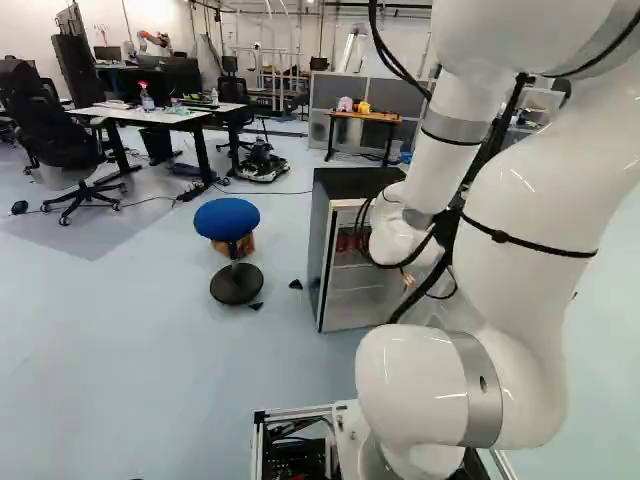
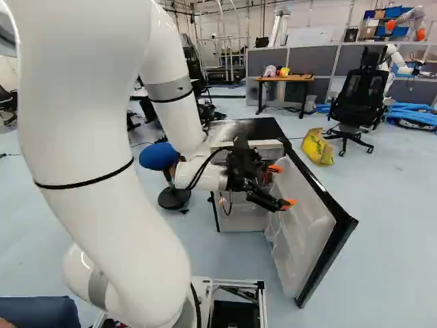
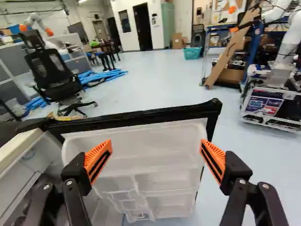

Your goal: Grab a drink from the fridge

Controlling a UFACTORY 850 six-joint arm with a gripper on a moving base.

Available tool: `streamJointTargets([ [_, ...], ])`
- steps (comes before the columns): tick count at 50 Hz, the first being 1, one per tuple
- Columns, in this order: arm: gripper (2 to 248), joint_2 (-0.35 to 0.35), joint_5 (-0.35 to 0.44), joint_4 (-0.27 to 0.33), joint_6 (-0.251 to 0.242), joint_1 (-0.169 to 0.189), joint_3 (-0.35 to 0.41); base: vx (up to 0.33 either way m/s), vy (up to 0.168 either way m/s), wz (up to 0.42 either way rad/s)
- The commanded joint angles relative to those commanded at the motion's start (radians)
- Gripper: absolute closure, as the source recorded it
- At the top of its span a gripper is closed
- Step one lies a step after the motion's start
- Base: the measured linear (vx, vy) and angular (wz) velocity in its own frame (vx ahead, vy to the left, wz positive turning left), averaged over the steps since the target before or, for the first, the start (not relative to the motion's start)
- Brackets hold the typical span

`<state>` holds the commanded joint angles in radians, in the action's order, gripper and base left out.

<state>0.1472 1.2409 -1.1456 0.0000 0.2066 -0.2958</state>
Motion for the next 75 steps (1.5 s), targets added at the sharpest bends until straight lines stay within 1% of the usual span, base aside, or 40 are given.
streamJointTargets([
  [10, 3, -0.05, -0.002, 0.105, 0.0, -0.031, 0.059, 0.0, 0.0, 0.0],
  [18, 3, -0.074, -0.006, 0.189, 0.0, -0.066, 0.085, 0.0, 0.0, 0.0],
  [22, 3, -0.073, -0.009, 0.231, 0.0, -0.077, 0.087, 0.0, 0.0, 0.0],
  [57, 3, 0.105, -0.025, 0.599, 0.0, -0.087, 0.0, 0.0, 0.0, 0.0],
  [67, 3, 0.153, -0.025, 0.704, 0.0, -0.082, -0.024, 0.0, 0.0, 0.0],
  [75, 3, 0.193, -0.025, 0.789, 0.0, -0.071, -0.047, 0.0, 0.0, 0.0],
])
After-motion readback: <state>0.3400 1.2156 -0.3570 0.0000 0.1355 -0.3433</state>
